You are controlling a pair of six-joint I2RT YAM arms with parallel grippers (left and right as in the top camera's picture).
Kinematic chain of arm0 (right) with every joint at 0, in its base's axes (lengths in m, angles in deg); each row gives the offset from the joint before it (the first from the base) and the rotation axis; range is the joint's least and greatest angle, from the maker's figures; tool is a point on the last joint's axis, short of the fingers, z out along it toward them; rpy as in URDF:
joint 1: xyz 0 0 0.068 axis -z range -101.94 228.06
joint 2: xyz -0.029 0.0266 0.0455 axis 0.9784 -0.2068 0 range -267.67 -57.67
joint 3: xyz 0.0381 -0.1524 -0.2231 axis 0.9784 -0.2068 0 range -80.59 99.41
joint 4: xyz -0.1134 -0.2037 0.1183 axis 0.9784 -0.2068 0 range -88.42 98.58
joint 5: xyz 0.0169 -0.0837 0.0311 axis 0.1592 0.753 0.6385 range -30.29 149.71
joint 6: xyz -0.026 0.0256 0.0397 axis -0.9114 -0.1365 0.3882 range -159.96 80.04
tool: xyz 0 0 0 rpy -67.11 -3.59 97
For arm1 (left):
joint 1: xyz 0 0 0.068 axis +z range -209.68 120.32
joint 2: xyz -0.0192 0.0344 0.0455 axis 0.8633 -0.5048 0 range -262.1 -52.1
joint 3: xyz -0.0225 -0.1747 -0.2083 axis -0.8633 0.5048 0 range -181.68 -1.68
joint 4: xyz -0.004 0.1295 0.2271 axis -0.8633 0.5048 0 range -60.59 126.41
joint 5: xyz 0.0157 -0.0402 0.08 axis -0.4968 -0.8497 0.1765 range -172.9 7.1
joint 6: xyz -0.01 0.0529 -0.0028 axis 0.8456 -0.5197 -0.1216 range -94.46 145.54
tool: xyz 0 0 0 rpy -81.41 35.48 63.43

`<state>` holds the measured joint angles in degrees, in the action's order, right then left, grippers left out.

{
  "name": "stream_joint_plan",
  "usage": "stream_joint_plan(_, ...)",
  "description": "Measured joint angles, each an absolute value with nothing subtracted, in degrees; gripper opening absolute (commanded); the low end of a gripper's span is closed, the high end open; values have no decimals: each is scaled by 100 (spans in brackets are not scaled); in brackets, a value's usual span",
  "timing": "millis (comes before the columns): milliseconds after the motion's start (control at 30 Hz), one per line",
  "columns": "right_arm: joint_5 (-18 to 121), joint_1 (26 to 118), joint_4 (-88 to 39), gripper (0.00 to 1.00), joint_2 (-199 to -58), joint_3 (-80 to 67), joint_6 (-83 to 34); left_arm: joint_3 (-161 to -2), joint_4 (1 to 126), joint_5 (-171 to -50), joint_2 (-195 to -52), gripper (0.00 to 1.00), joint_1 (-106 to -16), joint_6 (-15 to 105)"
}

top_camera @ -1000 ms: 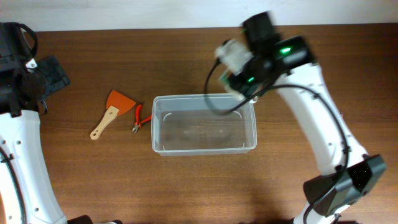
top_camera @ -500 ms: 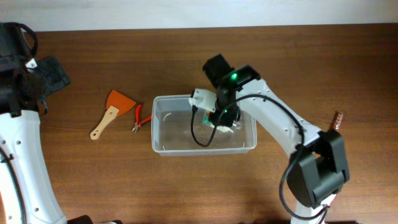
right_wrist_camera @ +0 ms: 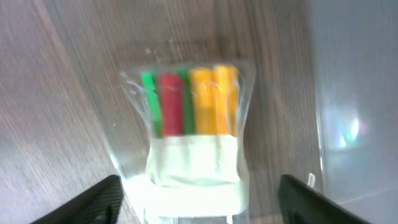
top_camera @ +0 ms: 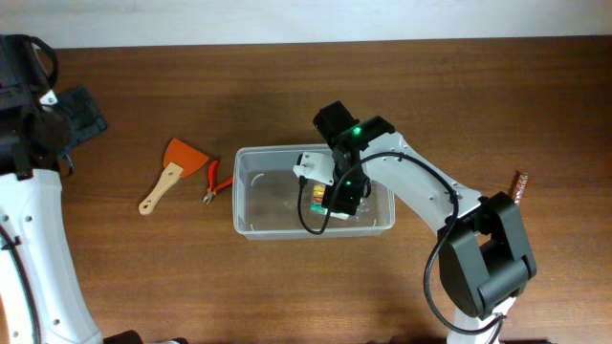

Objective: Pack container
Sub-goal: 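Carry the screwdriver pack into the container and release it, then grasp the orange socket bit strip with the right gripper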

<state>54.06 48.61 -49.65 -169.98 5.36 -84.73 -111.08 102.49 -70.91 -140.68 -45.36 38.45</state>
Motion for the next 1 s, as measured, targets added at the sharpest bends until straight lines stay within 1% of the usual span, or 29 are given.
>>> stream_joint_plan(100, 5406, 4861, -5088, 86, -16996, 558, -8467, -11108, 10253, -7091, -14068, 79, -4536, 3845)
stream_joint_plan(233, 5439, 4861, -5647, 90, -16970, 877, -8399, -11108, 10259, -7091, -14070, 79, -4536, 3845)
stream_joint_plan(267, 5476, 4861, -5792, 97, -16957, 1054, -8327, -11108, 10259, -7091, -14068, 79, -4536, 3845)
stream_joint_plan(300, 5541, 4863, -5916, 99, -16909, 1299, -8194, -11108, 10262, -7089, -14070, 79, -4536, 3845)
stream_joint_plan(367, 5668, 4892, -6124, 99, -16753, 1786, -7973, -11108, 10268, -7091, -14068, 79, -4536, 3845)
stream_joint_plan(500, 6027, 5207, -6465, 99, -16185, 2816, -7094, -11108, 10270, -7091, -14070, 79, -4536, 3845)
stream_joint_plan(600, 6291, 5972, -6738, 99, -15726, 3336, -6049, -11108, 10270, -7094, -14070, 79, -4536, 3845)
stream_joint_plan(767, 6499, 8017, -7352, 99, -15355, 3539, -4290, -11108, 10266, -7094, -14070, 79, -4536, 3845)
stream_joint_plan(867, 6352, 9025, -7475, 98, -15403, 3434, -3698, -11108, 10264, -7091, -14070, 79, -4536, 3845)
stream_joint_plan(1000, 6079, 9910, -7402, 99, -15543, 3045, -3320, -11108, 10264, -7091, -14072, 79, -4536, 3845)
